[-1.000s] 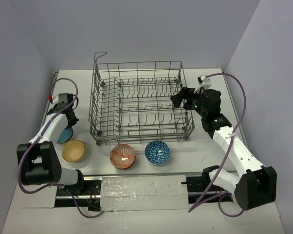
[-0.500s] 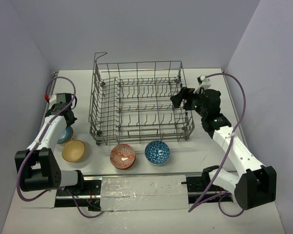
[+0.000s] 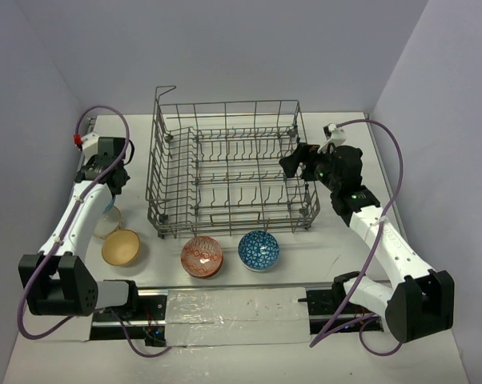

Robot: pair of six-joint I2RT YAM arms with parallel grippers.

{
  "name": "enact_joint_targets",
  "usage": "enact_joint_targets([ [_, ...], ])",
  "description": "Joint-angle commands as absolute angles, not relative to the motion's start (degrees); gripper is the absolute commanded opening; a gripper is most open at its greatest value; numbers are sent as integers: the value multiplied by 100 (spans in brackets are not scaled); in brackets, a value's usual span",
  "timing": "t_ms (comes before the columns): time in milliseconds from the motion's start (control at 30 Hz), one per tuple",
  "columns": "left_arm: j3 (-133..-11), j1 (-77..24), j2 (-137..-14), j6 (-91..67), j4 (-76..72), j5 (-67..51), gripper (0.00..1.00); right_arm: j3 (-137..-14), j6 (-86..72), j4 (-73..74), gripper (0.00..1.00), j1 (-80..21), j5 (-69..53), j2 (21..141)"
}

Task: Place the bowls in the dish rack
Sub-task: Pick up the bowl from the bowl.

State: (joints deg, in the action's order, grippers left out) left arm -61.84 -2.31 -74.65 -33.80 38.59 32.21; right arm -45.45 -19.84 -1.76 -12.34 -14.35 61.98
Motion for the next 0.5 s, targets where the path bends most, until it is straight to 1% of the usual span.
enact_joint_targets([
  [0,-6775,-509,-7321,-3551,4060,3691,0,-4834,-1925,-264,96,-1204,-1485,6187],
  [267,-7892,-984,-7602,-3551,4588,4314,0,-4860,-1907,-246,96,-1204,-1521,6258],
  [467,-8577,-1362,-7796,-3647,4772,4395,0,-4843,-1916,-299,95,-1204,-1556,6240],
])
